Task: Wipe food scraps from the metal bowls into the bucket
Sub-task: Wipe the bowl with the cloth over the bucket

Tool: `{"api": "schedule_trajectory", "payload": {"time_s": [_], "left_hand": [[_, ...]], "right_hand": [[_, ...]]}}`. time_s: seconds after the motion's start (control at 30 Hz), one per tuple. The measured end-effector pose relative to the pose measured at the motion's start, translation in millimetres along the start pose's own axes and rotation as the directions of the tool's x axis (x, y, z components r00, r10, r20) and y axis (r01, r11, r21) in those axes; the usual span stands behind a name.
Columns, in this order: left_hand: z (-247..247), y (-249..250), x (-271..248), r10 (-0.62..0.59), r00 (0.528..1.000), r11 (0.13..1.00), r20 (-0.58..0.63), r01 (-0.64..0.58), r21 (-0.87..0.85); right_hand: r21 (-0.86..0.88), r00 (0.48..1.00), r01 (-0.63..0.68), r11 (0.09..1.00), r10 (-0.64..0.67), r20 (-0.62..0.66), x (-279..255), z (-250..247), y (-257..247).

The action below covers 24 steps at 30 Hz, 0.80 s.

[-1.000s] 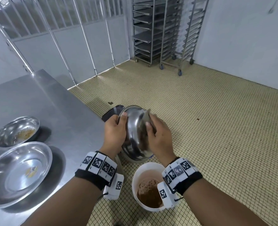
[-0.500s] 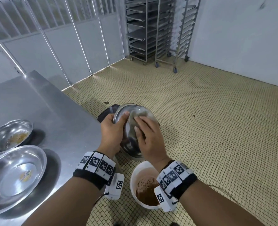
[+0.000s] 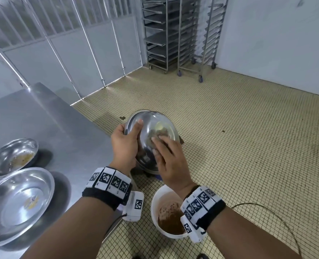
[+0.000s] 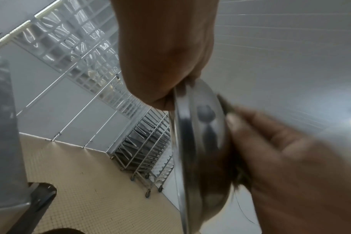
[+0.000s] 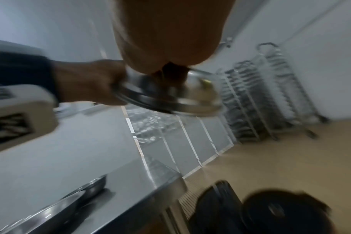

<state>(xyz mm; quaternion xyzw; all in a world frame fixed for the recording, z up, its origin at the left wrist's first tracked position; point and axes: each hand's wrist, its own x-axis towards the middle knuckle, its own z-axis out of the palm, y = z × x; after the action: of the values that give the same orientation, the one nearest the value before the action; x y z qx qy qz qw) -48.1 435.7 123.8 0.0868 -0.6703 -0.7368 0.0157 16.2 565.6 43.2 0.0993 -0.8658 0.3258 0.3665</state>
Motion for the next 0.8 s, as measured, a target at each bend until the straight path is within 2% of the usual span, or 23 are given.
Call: {"api": "schedule_trajectory", "payload": {"time_s": [0.03,0.07,0.13,0.17,0.23,0.3,0.37,0.43,0.47,0.53,0.6,0.67,0.7,0.73,0.8], "left_hand": [[-0.9,1.1,-0.3,0.009,1.000,1.000,0.002,-0.009,0.012],[-2.5,1.6,-0.2,0.019,1.000,1.000,0.005,-0.019,0.025],[-4.9,1.4,-0.4,0.041,0.999,0.998,0.025,-0.042,0.049],[-5.7,0.1,-1.0,0.045,0.998,0.997,0.039,-0.048,0.064],[-5.4,-0.9,-4.3,0.048,0.996,0.993,0.075,-0.056,0.103],[-3.9,-2.7,-7.8,0.074,0.990,0.980,0.123,-0.095,0.175],[-1.5,-3.6,-11.8,0.107,0.979,0.966,0.176,-0.144,0.215],[-0.7,-3.1,-13.9,0.115,0.972,0.967,0.203,-0.156,0.203],[-1.9,-1.9,-14.5,0.114,0.973,0.967,0.203,-0.156,0.204],[-7.7,0.1,-14.5,0.102,0.976,0.968,0.191,-0.142,0.206],[-14.8,-0.4,-13.9,0.088,0.980,0.977,0.178,-0.120,0.175],[-19.2,-0.7,-13.1,0.074,0.983,0.983,0.169,-0.101,0.153],[-20.8,-0.3,-12.8,0.070,0.983,0.984,0.168,-0.096,0.150],[-21.8,0.4,-12.3,0.069,0.983,0.984,0.171,-0.095,0.148],[-23.3,0.2,-10.8,0.071,0.980,0.982,0.187,-0.101,0.160]], "right_hand": [[0.006,0.998,-0.062,0.998,0.062,-0.006,-4.1,0.3,6.4],[0.027,0.983,-0.182,0.983,0.182,-0.013,-6.8,-1.7,13.7],[0.078,0.898,-0.440,0.895,0.441,0.006,-9.5,-6.4,31.9],[0.082,0.865,-0.501,0.862,0.502,0.003,-6.7,-10.5,38.8],[0.079,0.882,-0.463,0.883,0.468,-0.060,9.6,-17.4,38.5],[0.078,0.941,-0.326,0.942,0.331,-0.072,34.1,-18.6,21.9],[0.036,0.989,-0.142,0.989,0.143,-0.031,51.3,-14.6,1.8],[-0.009,0.999,-0.043,0.999,0.042,-0.024,54.4,-10.5,-1.7],[-0.001,0.996,-0.080,0.997,0.080,-0.029,52.5,-11.4,2.9],[0.037,0.967,-0.252,0.967,0.253,-0.012,44.2,-17.1,16.1],[0.080,0.885,-0.465,0.882,0.461,0.062,36.9,-24.9,30.0],[0.128,0.792,-0.610,0.782,0.599,0.117,34.1,-31.5,39.0],[0.155,0.779,-0.627,0.763,0.617,0.112,35.7,-35.2,39.9],[0.172,0.789,-0.613,0.771,0.608,0.086,40.1,-38.8,38.6],[0.169,0.841,-0.536,0.827,0.541,0.020,55.9,-45.9,32.1]]}}
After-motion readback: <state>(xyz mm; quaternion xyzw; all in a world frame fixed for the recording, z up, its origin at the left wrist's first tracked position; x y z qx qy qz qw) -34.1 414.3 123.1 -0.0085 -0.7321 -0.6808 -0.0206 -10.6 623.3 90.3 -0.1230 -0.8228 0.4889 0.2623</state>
